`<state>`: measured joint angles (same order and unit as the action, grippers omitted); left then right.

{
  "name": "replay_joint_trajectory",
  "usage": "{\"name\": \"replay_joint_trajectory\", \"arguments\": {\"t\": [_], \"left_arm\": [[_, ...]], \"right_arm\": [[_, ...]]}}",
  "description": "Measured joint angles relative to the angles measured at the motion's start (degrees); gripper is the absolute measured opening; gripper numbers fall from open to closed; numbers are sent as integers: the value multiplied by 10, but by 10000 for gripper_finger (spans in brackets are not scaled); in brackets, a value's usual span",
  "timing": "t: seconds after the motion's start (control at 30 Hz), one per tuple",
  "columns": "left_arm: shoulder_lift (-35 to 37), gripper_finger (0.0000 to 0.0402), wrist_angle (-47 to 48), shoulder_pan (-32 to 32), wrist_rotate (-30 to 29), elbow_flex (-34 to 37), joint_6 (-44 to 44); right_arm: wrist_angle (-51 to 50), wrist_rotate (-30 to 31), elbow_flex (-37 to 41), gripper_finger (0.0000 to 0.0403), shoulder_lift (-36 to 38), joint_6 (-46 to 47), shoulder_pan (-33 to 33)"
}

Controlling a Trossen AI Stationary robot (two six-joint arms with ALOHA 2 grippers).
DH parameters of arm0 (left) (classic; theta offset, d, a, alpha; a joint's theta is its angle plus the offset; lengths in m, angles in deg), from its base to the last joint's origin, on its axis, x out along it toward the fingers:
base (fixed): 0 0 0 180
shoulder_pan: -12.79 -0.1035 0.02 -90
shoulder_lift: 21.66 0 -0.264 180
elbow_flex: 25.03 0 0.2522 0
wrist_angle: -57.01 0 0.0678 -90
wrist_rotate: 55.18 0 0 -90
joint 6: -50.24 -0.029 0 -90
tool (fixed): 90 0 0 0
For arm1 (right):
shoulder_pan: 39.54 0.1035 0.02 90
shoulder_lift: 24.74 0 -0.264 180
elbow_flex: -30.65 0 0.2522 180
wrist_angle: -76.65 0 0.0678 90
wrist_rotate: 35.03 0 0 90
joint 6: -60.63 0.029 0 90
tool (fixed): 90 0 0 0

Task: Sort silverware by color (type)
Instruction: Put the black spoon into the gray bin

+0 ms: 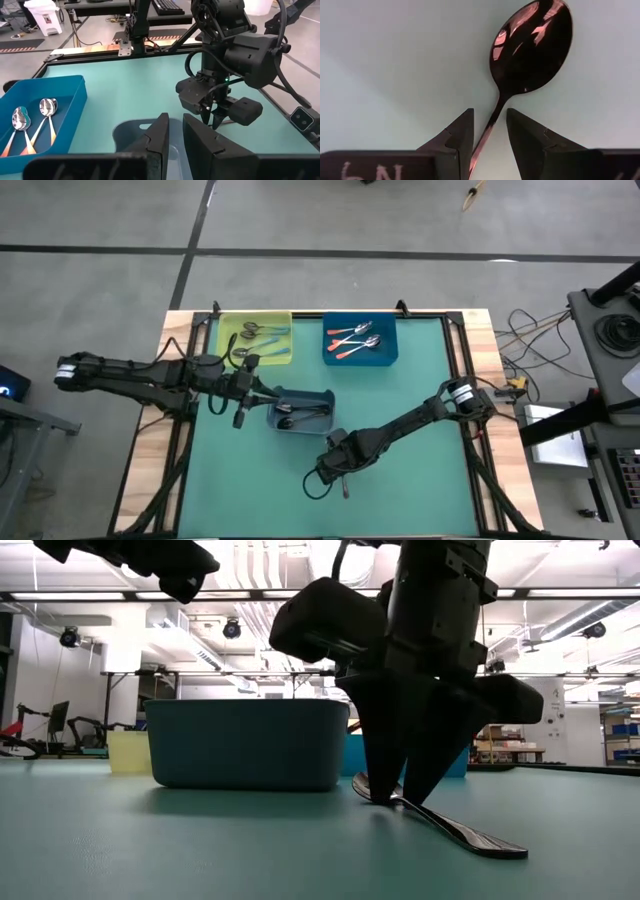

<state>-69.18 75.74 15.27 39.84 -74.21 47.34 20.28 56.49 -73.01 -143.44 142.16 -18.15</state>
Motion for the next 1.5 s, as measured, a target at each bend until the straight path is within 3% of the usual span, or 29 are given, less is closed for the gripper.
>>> {"name": "replay_joint_trajectory", "arguments": {"t": [0.27,0.7,0.9,1.07,1.27,1.5], "left_arm": [[0,38,0,0,0,0,0],[0,38,0,0,-1,0,0],[1,38,0,0,-1,0,0],[1,38,0,0,-1,0,-10],[1,38,0,0,-3,-5,-34],[1,38,-4,-1,-63,-14,-66]], "right_arm": [[-1,0,0,102,-8,3,0],[-10,1,2,30,-9,4,0],[-16,-17,2,24,-7,-6,-8],[-24,-72,3,24,5,-75,-28],[-38,-95,5,24,29,-197,-37],[-47,-105,4,24,73,-291,-38]]}}
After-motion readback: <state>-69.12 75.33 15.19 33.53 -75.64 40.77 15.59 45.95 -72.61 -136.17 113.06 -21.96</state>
